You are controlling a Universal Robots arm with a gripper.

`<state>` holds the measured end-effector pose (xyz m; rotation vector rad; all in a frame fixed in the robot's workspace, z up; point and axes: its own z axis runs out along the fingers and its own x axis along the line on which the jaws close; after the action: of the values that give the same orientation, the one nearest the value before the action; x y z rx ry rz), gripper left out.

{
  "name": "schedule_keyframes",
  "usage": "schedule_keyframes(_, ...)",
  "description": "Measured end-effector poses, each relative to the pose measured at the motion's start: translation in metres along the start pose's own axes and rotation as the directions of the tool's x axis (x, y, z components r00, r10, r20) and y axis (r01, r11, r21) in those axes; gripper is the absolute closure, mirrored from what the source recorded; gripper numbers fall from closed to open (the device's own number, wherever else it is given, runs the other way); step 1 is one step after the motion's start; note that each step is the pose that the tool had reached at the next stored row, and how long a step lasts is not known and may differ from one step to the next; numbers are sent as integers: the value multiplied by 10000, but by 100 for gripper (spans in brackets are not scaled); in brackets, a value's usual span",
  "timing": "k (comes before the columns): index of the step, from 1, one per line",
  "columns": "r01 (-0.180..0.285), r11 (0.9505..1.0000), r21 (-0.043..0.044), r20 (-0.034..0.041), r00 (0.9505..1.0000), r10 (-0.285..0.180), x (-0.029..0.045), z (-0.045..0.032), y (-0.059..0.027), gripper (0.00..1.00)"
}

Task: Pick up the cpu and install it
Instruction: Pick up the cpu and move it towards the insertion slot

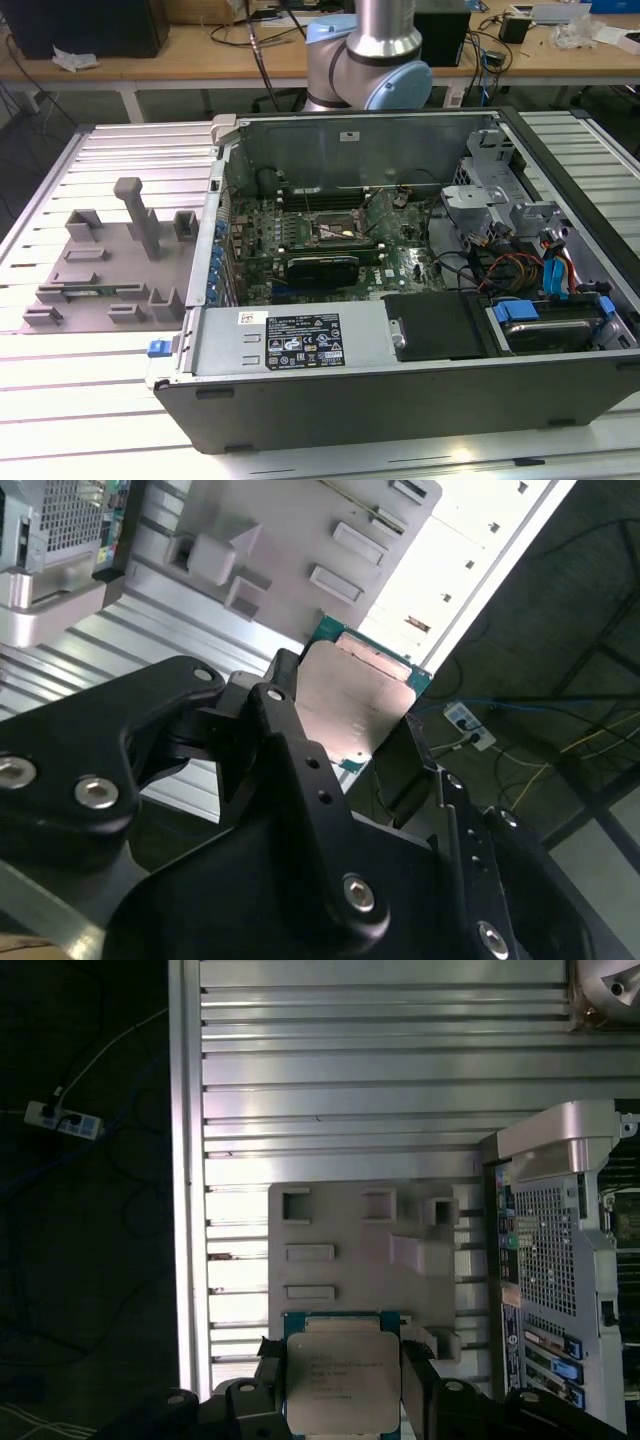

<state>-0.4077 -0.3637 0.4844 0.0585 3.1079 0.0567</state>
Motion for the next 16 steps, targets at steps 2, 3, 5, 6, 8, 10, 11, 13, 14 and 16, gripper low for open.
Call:
schedule_keyframes(2, 0, 10000, 1, -31, 10000, 0, -91, 4, 3, 45)
schedule_keyframes(3, -2, 10000, 2, -58, 10000, 2, -187, 10, 7, 45)
schedule_keyframes(5, -3, 10000, 4, -90, 10000, 3, -311, 17, 11, 45)
schedule_keyframes(6, -3, 10000, 3, -100, 9999, 3, -360, 21, 13, 45)
schedule_keyframes(8, -4, 10000, 5, -123, 9999, 4, -493, 33, 18, 45)
schedule_keyframes(10, -5, 10000, 7, -142, 9999, 5, -601, 46, 21, 45)
schedule_keyframes(11, -5, 10000, 6, -147, 9999, 5, -646, 55, 22, 45)
schedule_keyframes(13, -6, 10000, 7, -163, 9999, 6, -752, 79, 25, 45)
schedule_keyframes(14, -6, 10000, 6, -166, 9999, 6, -794, 93, 26, 45)
schedule_keyframes(16, -5, 10000, 7, -178, 9998, 5, -922, 151, 27, 45)
